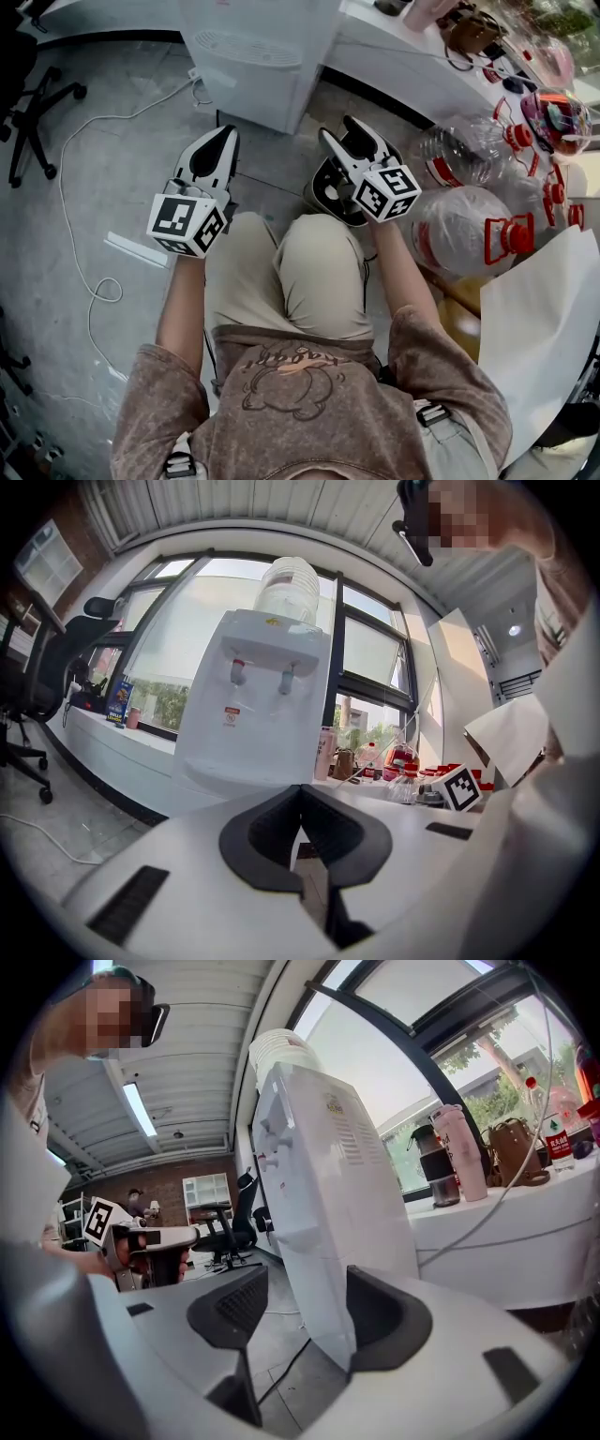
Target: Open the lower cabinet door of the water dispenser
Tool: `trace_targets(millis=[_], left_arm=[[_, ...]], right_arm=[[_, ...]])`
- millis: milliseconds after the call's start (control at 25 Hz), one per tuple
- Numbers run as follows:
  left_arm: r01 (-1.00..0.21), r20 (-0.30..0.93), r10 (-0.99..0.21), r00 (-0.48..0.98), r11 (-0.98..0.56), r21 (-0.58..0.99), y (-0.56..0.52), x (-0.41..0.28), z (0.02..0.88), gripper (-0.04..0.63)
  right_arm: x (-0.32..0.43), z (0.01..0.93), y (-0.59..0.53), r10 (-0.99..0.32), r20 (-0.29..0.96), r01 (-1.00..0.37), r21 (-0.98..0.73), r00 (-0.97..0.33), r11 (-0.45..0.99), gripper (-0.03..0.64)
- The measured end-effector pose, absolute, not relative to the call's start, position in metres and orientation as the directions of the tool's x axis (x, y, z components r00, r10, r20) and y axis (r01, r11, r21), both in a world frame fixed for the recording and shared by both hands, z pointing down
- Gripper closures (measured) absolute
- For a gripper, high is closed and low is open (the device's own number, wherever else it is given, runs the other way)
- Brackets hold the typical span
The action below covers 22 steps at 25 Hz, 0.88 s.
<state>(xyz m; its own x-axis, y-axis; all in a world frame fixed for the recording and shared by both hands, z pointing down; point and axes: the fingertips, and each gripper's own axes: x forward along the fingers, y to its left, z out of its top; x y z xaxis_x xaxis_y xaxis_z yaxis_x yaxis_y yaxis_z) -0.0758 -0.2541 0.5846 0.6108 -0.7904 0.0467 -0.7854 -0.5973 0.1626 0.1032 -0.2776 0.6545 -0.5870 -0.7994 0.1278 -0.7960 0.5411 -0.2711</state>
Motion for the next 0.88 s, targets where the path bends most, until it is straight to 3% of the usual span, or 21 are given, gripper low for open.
trace_targets(millis=[880], left_arm=[[-0.794,0.081,-0.793,0.604,-0.589,0.152,-0.245,-0.084,0.601,0.578]], right_arm=[[0.071,0.716,-0.374,-0.759,0.239,-0.796,-0.168,-0.605,0.581,0.367]])
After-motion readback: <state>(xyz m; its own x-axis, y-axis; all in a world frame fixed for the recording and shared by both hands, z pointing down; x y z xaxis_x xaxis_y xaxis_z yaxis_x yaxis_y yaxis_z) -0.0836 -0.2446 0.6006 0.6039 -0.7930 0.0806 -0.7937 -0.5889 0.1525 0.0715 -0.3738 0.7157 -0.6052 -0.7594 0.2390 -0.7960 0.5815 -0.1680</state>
